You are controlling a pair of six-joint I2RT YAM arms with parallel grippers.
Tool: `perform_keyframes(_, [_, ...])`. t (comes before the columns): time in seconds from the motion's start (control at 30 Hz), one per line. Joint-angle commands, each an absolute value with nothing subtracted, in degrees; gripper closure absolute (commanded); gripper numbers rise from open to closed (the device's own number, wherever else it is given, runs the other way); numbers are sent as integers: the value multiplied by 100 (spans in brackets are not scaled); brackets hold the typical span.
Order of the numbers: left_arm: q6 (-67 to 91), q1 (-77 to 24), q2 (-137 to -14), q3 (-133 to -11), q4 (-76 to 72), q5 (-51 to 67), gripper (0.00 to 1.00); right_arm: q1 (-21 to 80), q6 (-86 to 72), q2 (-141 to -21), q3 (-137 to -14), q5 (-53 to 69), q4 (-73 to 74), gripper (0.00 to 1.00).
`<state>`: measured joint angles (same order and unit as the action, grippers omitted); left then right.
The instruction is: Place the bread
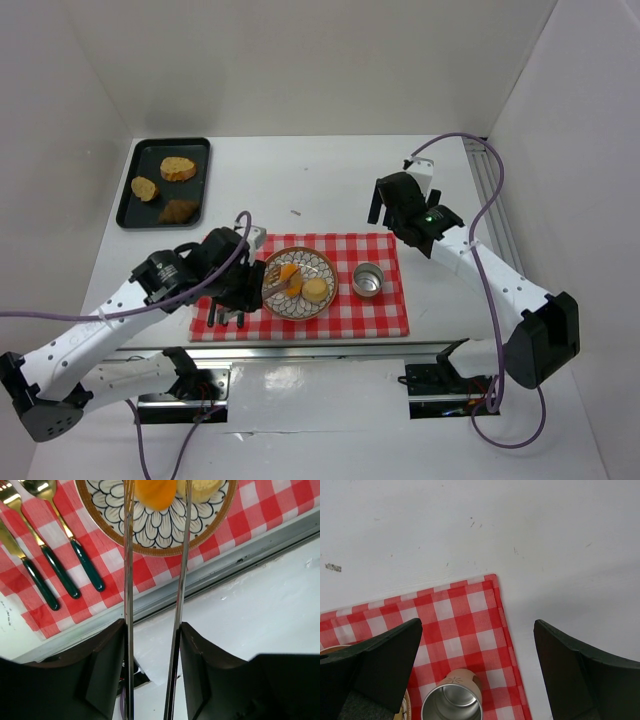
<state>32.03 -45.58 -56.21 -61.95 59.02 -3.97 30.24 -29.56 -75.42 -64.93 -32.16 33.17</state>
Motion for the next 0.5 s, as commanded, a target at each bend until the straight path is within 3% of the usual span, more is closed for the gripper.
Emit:
perform_keyframes(0.0, [3366, -4588, -5634, -6670, 6003, -737, 43, 3067, -3032, -7339, -6521, -3287, 3384, 0])
perform_keyframes(0.33, [2971, -3570, -6915, -8076, 5284, -1957, 46, 3067, -3085, -7075, -6390, -3349, 3507, 0])
perform_keyframes(0.47, [2779, -2955, -7838, -8411, 3830, -2514, 46, 3067, -3085, -6952, -6390, -3401, 3507, 0])
